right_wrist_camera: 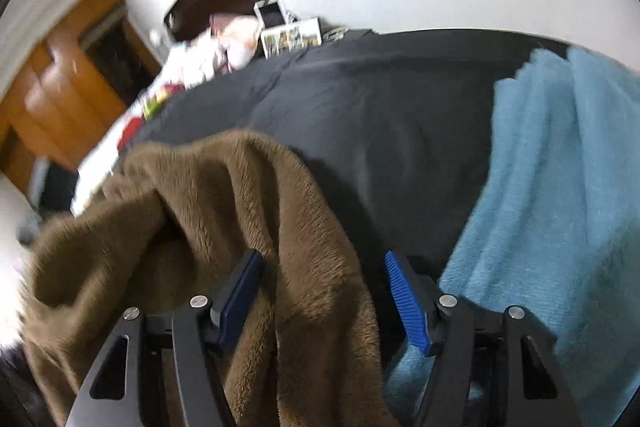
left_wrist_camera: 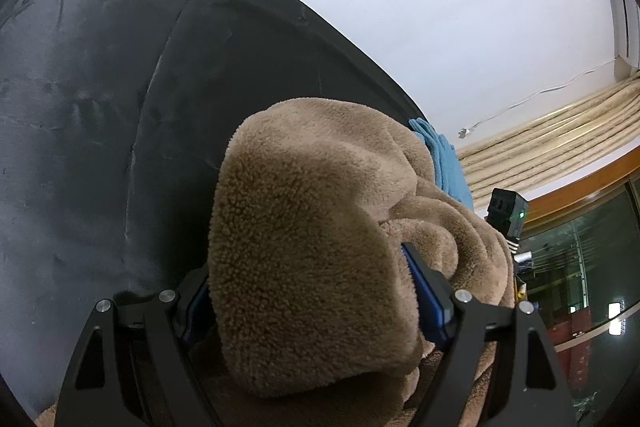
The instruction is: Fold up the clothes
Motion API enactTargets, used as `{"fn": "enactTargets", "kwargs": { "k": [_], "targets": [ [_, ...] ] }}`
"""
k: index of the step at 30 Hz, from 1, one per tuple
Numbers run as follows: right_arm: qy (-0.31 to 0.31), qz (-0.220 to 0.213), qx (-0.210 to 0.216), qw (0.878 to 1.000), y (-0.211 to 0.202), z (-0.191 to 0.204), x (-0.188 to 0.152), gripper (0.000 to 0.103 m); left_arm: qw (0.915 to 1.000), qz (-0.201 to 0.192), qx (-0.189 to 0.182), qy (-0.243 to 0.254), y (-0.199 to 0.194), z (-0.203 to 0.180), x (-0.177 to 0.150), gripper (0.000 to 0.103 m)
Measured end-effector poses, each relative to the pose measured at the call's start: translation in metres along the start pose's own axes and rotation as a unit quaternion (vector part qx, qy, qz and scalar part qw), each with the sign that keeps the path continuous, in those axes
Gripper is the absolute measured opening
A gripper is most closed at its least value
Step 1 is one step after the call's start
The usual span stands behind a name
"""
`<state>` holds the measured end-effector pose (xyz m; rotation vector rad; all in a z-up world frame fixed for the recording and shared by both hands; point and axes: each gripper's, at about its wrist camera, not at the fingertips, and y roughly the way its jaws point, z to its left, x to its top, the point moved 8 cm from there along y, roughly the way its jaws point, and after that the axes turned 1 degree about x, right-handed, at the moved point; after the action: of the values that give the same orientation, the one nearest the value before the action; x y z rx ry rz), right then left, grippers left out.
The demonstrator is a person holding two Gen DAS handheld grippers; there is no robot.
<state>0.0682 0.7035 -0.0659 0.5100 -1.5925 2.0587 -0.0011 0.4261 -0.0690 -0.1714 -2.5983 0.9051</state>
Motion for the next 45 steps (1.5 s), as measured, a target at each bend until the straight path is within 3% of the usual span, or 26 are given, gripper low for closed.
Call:
{"fn": "enactTargets", "kwargs": {
  "k": [5,12,15,20,24,26,29,31,34,37,41,45],
  "targets": [
    [-0.030,0.000,-0.040,0.999,0.004,0.006,-0.001,0.058,1.0000,-0.001,-0.003,0.001,-0.006,0.019,0.002,0.084],
    [-0.072,0.001,-0.095,0.993,0.010,0.015,-0.003,0.062,1.0000,-0.002,-0.003,0.004,-0.007,0.023,0.000,0.084],
    [-0.095,-0.034,-0.142,0.985,-0.008,0.025,-0.001,0.059,1.0000,-0.001,-0.004,0.007,-0.007,0.025,-0.001,0.084],
    [-0.133,-0.096,-0.222,0.961,-0.044,0.045,0.001,0.020,0.9999,-0.001,-0.002,0.014,-0.005,0.024,-0.001,0.084],
    [-0.162,-0.146,-0.285,0.933,-0.075,0.062,0.003,0.012,0.9981,-0.010,0.029,0.053,-0.008,0.014,-0.006,0.081],
    [-0.176,-0.170,-0.315,0.917,-0.091,0.071,0.003,0.011,0.9949,-0.017,0.056,0.082,-0.010,0.005,-0.010,0.064],
    [-0.197,-0.206,-0.360,0.888,-0.116,0.086,0.004,0.011,0.9807,-0.033,0.121,0.150,-0.008,-0.014,-0.021,0.046],
    [-0.210,-0.230,-0.388,0.867,-0.133,0.097,0.004,0.011,0.9737,-0.050,0.143,0.170,-0.013,-0.024,-0.028,0.040],
    [-0.232,-0.306,-0.440,0.812,-0.184,0.132,-0.005,0.011,0.9609,-0.076,0.176,0.200,-0.022,-0.039,-0.038,0.034],
    [-0.250,-0.383,-0.488,0.744,-0.240,0.171,-0.019,0.011,0.9503,-0.117,0.186,0.221,-0.047,-0.053,-0.050,0.033],
    [-0.244,-0.458,-0.506,0.688,-0.296,0.208,-0.041,0.011,0.9356,-0.154,0.188,0.256,-0.075,-0.075,-0.079,0.032],
    [-0.234,-0.526,-0.511,0.638,-0.342,0.249,-0.067,0.011,0.9269,-0.164,0.174,0.289,-0.101,-0.093,-0.118,0.032]
  ]
}}
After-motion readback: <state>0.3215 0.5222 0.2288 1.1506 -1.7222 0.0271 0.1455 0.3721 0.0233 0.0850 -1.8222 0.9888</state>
